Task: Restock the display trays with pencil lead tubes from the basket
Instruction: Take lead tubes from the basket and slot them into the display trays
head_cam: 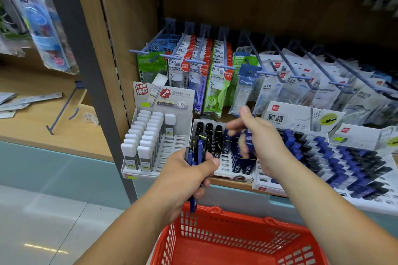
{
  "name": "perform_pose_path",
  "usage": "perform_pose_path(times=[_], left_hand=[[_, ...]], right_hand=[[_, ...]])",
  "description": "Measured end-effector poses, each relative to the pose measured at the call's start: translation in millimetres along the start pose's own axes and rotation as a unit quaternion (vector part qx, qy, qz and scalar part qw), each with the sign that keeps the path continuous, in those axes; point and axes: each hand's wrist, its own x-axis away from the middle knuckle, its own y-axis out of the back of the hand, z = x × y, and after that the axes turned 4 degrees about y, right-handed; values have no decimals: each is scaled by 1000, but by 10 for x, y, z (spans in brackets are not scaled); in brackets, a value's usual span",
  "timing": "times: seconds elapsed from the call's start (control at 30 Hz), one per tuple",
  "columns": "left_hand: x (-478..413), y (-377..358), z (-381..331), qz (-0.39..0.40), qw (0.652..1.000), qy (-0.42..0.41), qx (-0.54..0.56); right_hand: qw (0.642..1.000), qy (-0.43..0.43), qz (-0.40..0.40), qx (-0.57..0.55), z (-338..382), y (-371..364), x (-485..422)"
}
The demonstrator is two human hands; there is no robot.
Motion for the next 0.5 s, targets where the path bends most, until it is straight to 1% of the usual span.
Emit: perform_pose_path(times=[0.03,0.07,0.1,0.17,0.27,0.33,0.4,0.5], left_hand=[[9,-20,-10,-2,1000,-7,5],[16,-46,-19,-3,1000,-14,13],[25,-75,-31,-1,1000,-20,21],[39,-123,-48,11,999,-27,38],[61,-163,-89,45,995,-39,80],[73,-184,-109,52,993,-53,88],[78,-192,-107,35,995,-61,68],[54,-155,-98,-13,997,-63,53]], right_hand=[[996,-28,31,-79,49,-27,39],[989,-44,60,-128,82,-60,82],[984,-48,86,-151,104,-95,130],[983,-40,105,-144,122,-173,206],[989,-25,97,-107,88,-230,263],[991,-20,97,-92,76,-231,268],[992,-18,90,-83,84,-198,264],[997,19,58,-41,104,-86,219]])
